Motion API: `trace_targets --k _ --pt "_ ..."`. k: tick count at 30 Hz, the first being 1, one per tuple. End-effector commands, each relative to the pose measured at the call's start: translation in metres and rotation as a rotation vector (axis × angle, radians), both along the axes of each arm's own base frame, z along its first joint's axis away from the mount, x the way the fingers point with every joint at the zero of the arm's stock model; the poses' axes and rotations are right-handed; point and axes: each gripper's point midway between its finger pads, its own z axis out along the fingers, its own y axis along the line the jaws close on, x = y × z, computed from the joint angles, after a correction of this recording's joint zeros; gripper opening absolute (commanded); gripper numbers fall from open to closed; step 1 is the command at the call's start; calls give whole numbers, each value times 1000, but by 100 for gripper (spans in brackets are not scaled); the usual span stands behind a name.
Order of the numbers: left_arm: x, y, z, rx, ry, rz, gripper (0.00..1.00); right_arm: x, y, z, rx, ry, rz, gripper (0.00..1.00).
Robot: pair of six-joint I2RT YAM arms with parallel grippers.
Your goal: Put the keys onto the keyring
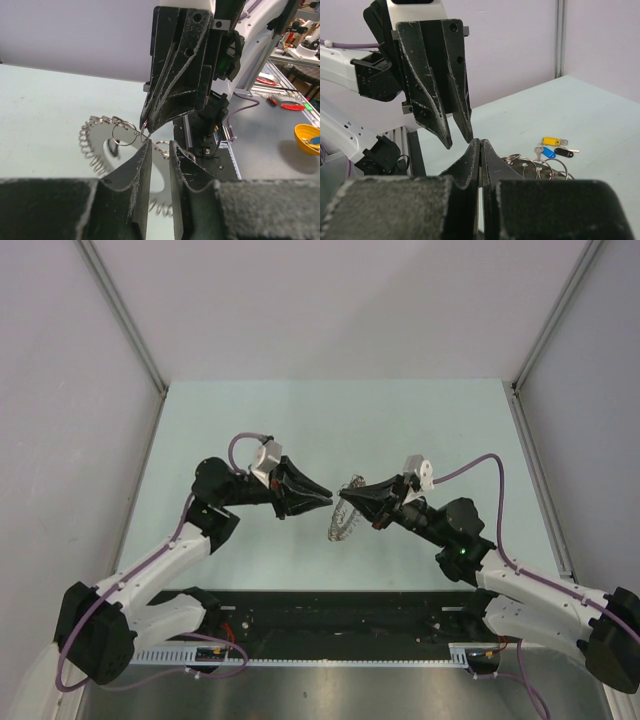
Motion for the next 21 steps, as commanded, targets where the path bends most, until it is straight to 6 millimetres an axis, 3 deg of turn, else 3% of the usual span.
trace_targets --k 1,5,21 --pt "-2 -3 -2 8 29 -21 24 -8 -3 28 87 -72 25 0" --pt "6 -3 -3 1 49 25 26 -9 -1 28 87 -74 37 0" --pt "-8 -8 -4 2 75 -68 25 -13 2 29 90 -87 62 0"
